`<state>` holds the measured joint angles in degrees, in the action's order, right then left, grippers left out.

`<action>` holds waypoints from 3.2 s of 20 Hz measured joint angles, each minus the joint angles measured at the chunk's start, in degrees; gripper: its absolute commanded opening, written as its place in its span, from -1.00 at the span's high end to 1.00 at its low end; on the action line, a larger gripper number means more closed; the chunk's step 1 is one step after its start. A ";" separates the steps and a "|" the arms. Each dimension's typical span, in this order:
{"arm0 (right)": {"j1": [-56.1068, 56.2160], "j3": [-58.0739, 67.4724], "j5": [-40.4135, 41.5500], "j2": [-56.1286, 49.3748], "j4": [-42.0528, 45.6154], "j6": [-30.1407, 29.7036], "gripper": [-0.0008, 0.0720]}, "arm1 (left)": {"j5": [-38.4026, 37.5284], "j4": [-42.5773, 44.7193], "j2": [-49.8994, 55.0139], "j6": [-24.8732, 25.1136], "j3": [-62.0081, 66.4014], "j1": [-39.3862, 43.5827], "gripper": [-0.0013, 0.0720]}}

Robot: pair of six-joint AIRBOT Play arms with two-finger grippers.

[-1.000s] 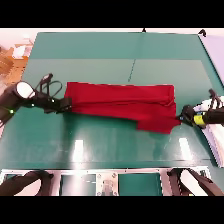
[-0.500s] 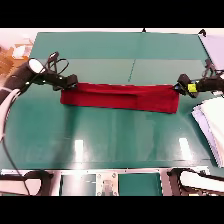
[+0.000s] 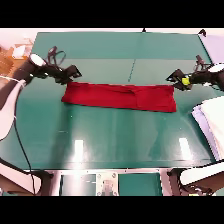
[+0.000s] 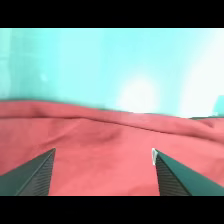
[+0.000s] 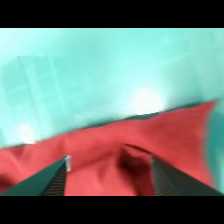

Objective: Fold the shirts.

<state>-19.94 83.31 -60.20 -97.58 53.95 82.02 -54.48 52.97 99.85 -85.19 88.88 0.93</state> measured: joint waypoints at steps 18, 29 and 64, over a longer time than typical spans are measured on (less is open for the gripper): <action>-7.13 2.62 -20.35 -15.67 -9.64 -18.38 0.92 | -17.77 -4.39 0.46 0.35 13.00 -5.60 -0.89; -5.29 15.98 -29.62 -7.67 -9.88 -15.23 0.93 | -5.64 -5.77 3.78 7.13 12.15 13.84 0.89; 48.83 16.04 7.98 -3.78 -10.78 -2.69 -0.54 | -36.02 14.45 7.43 13.14 29.35 -4.63 0.89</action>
<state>28.88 99.35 -52.23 -101.36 43.18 79.33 -90.50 67.42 107.28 -72.05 118.24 -3.70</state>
